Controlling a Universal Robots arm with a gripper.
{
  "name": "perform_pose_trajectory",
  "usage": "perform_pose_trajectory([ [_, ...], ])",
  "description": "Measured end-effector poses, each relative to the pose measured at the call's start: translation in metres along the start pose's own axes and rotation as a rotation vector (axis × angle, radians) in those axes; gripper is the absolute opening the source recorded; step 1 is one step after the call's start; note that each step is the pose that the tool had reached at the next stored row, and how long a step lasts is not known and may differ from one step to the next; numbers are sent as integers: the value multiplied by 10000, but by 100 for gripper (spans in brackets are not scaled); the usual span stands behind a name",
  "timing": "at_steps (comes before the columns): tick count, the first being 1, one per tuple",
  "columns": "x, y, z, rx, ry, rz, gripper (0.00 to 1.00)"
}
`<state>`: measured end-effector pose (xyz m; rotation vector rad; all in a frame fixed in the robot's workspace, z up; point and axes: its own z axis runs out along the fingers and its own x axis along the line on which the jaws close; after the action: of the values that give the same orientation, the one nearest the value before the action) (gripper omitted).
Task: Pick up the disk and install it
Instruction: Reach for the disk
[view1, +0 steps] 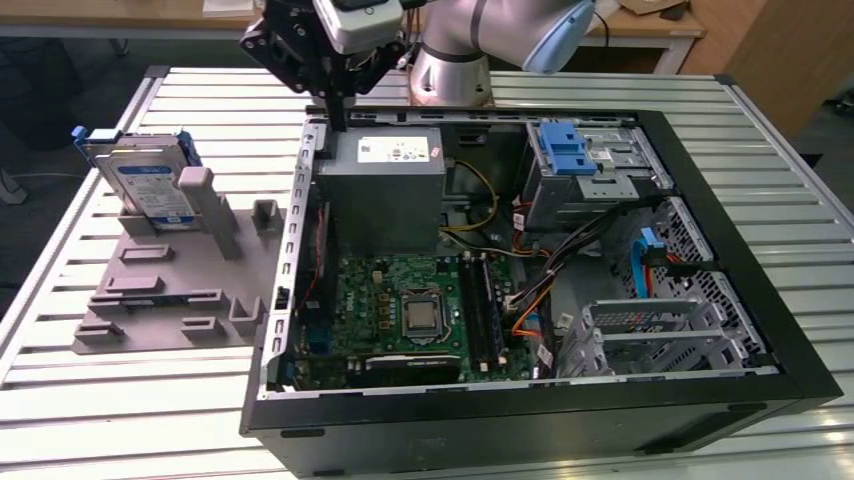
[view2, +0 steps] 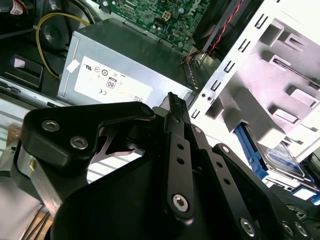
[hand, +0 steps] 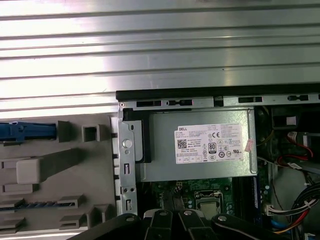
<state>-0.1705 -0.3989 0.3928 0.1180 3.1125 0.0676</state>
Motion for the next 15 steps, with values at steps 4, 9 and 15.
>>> perform_pose_trajectory([
  [4,9,-1,0,0,-1,0,11],
  [9,21,-2,-1,0,0,-1,11],
  [15,33,-2,-1,0,-1,-1,11],
])
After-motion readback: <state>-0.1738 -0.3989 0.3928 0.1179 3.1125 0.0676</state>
